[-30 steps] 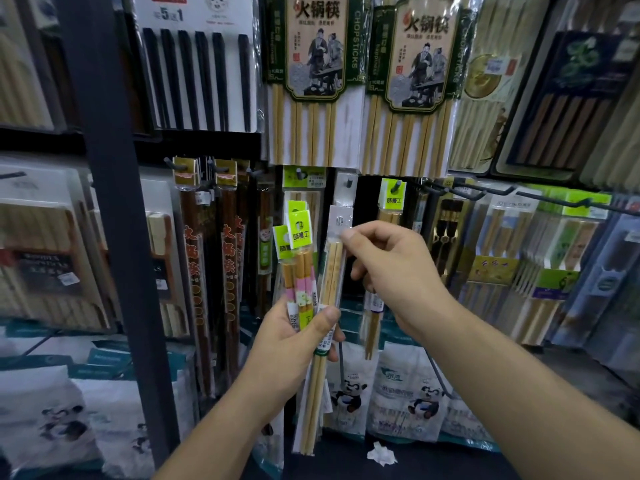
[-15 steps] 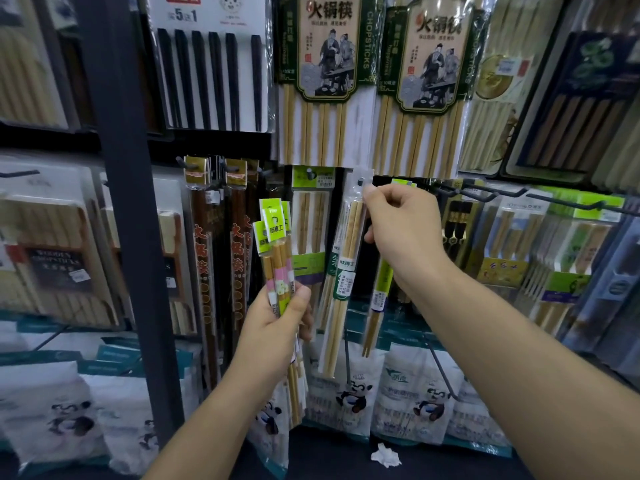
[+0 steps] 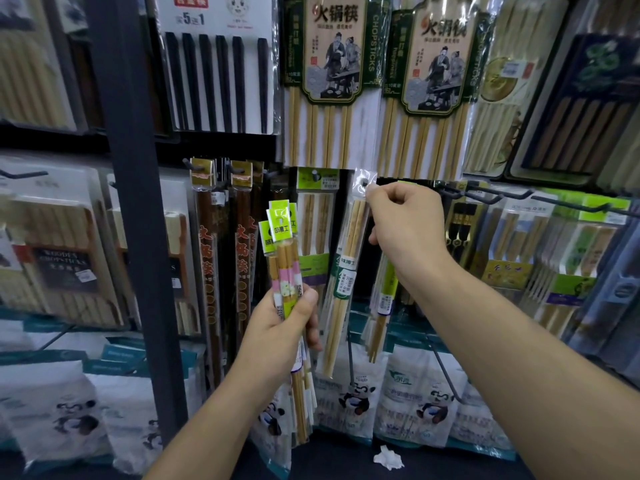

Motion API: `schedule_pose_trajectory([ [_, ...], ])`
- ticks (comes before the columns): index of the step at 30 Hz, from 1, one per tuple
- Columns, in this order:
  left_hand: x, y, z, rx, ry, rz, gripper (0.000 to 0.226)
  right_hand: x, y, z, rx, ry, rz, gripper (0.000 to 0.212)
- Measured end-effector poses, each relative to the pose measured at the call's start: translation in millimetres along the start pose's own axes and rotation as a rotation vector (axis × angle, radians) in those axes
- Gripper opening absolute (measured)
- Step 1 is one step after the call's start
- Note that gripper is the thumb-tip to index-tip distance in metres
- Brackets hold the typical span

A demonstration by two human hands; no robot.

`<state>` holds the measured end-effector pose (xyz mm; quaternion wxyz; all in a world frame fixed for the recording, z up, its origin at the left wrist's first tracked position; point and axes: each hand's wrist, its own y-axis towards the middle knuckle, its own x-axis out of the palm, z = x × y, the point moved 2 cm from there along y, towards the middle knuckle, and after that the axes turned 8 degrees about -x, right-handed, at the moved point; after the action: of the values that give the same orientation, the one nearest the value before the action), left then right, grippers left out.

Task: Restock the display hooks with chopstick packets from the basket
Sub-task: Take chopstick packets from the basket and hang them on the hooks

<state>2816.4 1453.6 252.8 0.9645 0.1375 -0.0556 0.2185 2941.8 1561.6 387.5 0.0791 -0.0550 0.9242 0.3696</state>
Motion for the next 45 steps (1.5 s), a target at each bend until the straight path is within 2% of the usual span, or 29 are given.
schedule_pose_trajectory([
  [5, 2.7, -1.0, 1.1, -0.033, -0.091, -0.052, 0.034, -1.2, -2.6, 1.8, -0.043, -0.195, -0.053, 0.035],
  [11, 3.9, -2.0, 0.4, -0.107, -0.361, -0.16, 0.017, -7.0, -15.7, 6.7, -0.109, -0.354, -0.075, 0.025],
  [13, 3.9, -2.1, -0.1, -0.087, -0.377, -0.189, 0.025, -7.9, -24.5, 6.9, -0.117, -0.276, -0.106, 0.022],
  [15, 5.4, -3.2, 0.6, -0.056, -0.333, -0.19, 0.031, -3.3, -36.6, 4.7, -0.098, -0.089, -0.216, 0.018],
  [17, 8.2, -5.0, 1.4, -0.04, -0.286, -0.197, 0.028, 1.3, -46.8, 1.3, -0.077, 0.027, -0.296, 0.015],
  [22, 12.5, -9.8, 3.5, -0.024, -0.252, -0.248, 0.026, 2.0, -52.0, -2.0, 0.088, 0.261, -0.266, 0.01],
  [29, 18.1, -15.1, 4.6, 0.021, -0.204, -0.284, 0.019, -1.7, -50.2, 9.3, 0.349, 0.387, -0.296, 0.024],
  [33, 20.6, -15.2, 2.8, 0.039, -0.163, -0.255, 0.02, -5.7, -51.5, 12.6, 0.295, 0.386, -0.334, 0.024],
  [36, 23.3, -15.1, 1.6, 0.032, -0.157, -0.254, 0.022, -10.1, -53.3, 12.6, 0.196, 0.324, -0.281, 0.021],
  [40, 22.6, -13.1, -2.1, -0.043, -0.178, -0.209, 0.029, -24.8, -38.6, 10.5, 0.139, 0.326, -0.097, 0.022],
  [42, 20.1, -10.3, -3.4, -0.01, -0.094, -0.15, 0.027, -34.7, -27.0, 10.2, 0.138, 0.31, -0.009, 0.024],
  [45, 18.6, -7.9, -1.9, 0.034, -0.043, -0.104, 0.026, -43.3, -14.0, 13.5, 0.121, 0.274, 0.036, 0.025],
])
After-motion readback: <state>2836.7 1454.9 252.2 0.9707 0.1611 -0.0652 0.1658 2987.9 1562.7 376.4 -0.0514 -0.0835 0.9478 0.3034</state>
